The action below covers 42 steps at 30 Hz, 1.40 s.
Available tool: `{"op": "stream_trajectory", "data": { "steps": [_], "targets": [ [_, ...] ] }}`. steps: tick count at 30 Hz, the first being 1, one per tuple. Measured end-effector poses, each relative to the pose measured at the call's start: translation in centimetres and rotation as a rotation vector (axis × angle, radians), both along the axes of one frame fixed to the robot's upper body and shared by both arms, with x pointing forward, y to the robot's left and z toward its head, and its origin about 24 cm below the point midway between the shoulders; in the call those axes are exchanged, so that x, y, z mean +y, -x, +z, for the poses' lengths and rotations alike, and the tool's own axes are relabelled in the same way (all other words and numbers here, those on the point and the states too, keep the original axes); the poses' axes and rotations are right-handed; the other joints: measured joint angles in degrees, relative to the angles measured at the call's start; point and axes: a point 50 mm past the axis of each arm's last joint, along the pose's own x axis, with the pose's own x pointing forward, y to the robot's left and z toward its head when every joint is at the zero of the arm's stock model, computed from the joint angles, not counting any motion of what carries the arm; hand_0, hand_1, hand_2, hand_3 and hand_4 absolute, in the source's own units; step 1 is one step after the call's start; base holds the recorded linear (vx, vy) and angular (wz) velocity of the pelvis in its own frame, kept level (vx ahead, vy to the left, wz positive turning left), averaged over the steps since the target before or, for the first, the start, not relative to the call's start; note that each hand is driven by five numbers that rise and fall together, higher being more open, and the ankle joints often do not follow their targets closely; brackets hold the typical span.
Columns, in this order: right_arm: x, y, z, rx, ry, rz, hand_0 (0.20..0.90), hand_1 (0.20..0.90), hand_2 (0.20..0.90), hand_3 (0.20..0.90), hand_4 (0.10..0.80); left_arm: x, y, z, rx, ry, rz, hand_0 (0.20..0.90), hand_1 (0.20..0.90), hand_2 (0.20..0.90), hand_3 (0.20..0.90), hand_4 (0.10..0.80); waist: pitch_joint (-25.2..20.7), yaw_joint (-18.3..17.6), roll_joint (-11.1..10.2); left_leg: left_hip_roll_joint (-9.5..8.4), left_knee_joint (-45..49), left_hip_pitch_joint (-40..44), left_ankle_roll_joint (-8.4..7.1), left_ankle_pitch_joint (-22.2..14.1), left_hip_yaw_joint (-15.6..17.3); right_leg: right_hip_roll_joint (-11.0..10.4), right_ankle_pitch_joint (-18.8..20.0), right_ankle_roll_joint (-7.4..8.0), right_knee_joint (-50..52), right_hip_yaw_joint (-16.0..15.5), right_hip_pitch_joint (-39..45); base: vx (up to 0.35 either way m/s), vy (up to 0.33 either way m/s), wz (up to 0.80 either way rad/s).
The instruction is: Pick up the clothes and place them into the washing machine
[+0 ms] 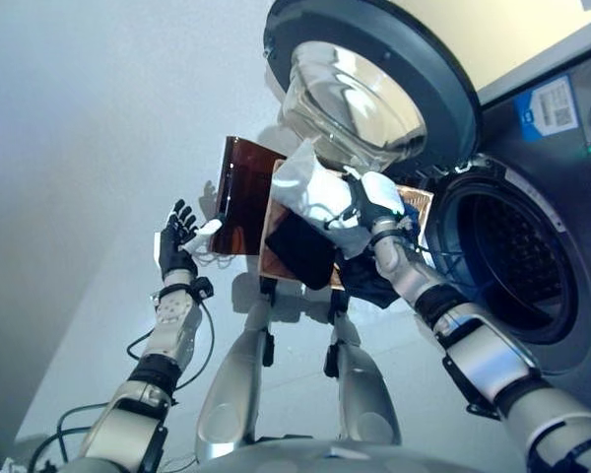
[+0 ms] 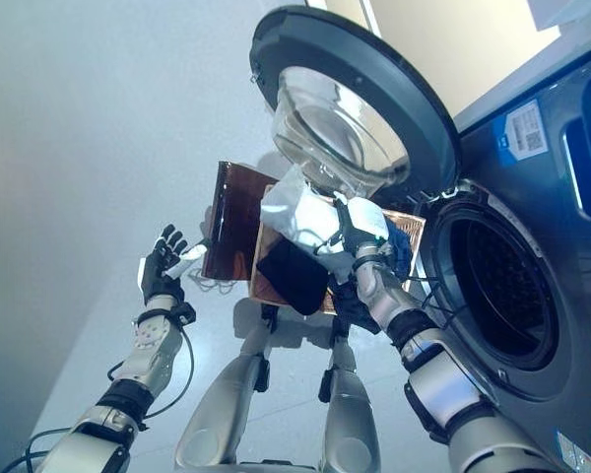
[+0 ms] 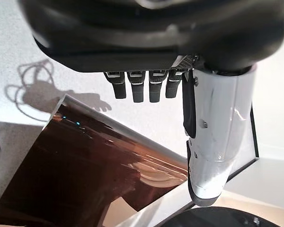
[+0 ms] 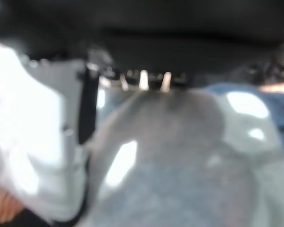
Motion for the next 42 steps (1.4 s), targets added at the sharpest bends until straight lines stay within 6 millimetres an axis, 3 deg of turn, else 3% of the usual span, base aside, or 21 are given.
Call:
{"op": "stream_trajectory", "data": {
  "steps": [20,33,34,35,36,37,41,42],
  "targets": [
    [1.4,-2.8,6.1,-0.197,0.053,0.027,0.9,0.9,0.9,0.9,0.8,-1.0,-1.6,3.3,-0.139,-0.001,-0.031,0.9,0.9,0.9,0.9,0.8,-0.03,-0.89,0.16,0.95,-0.33,-10.67,-4.66,3.41,-0.36,0.31,2.85,-0.55,2.9,0.1,-12.83,0.002,0.001,0.01],
    [1.9,-3.6,9.1,-0.292,0.076,0.039,0.9,0.9,0.9,0.9,0.8,-1.3,-2.5,5.3,-0.218,0.003,-0.022,0.9,0.9,0.9,0.9,0.8,-1.02,-0.31,1.58,1.29,-0.34,-16.48,-4.59,3.17,-1.02,0.53,2.78,-0.62,8.58,1.3,-21.83,0.0,0.001,0.0],
    [1.8,-3.6,9.4,-0.301,0.078,0.036,0.546,0.546,0.546,0.546,0.547,-1.5,-2.7,5.7,-0.233,0.006,-0.026,0.9,0.9,0.9,0.9,0.8,-1.13,-0.19,1.77,1.52,-0.29,-17.21,-5.69,2.35,-1.12,0.79,2.72,-0.71,8.52,1.31,-22.4,0.0,0.0,0.0],
    [1.9,-3.6,9.4,-0.304,0.077,0.037,0.469,0.469,0.469,0.469,0.492,-1.7,-2.9,5.9,-0.238,0.008,-0.03,0.9,0.9,0.9,0.9,0.8,-1.17,-0.1,1.8,1.53,-0.28,-17.49,-6.71,1.59,-1.14,0.75,2.59,-0.91,8.48,1.3,-22.63,0.01,0.001,-0.03],
    [1.6,-3.7,9.7,-0.311,0.082,0.031,0.269,0.269,0.269,0.269,0.349,-1.8,-3.1,6.2,-0.248,0.011,-0.033,0.9,0.9,0.9,0.9,0.8,-1.18,-0.12,1.82,1.48,0.08,-18.08,-8.86,0.0,-0.97,0.5,2.57,-1.01,7.95,1.23,-22.8,0.0,0.0,0.0],
    [1.7,-3.7,9.8,-0.315,0.091,0.035,0.2,0.2,0.2,0.2,0.3,-2.0,-3.1,6.2,-0.249,0.015,-0.034,0.9,0.9,0.9,0.9,0.8,-1.2,-0.04,1.8,1.56,0.23,-18.32,-9.15,-0.22,-0.85,0.63,3.02,-1.6,7.42,1.12,-22.75,0.0,0.0,0.0],
    [1.5,-3.9,10.4,-0.321,0.133,0.029,0.2,0.2,0.2,0.2,0.3,-2.3,-3.1,6.0,-0.242,0.02,-0.039,0.9,0.9,0.9,0.9,0.8,-1.5,0.18,2.31,1.72,-0.06,-18.41,-9.3,-0.37,-1.06,0.9,3.04,-1.6,7.41,1.21,-23.05,0.0,0.0,0.0],
    [1.4,-3.9,10.5,-0.325,0.106,0.018,0.2,0.2,0.2,0.2,0.3,-2.7,-3.1,6.0,-0.241,0.031,-0.045,0.9,0.9,0.9,0.9,0.8,-1.58,0.14,2.41,1.6,0.06,-18.79,-11.42,-1.97,-1.05,0.71,3.01,-1.6,6.85,1.24,-23.02,0.0,0.0,0.0]
  ]
}}
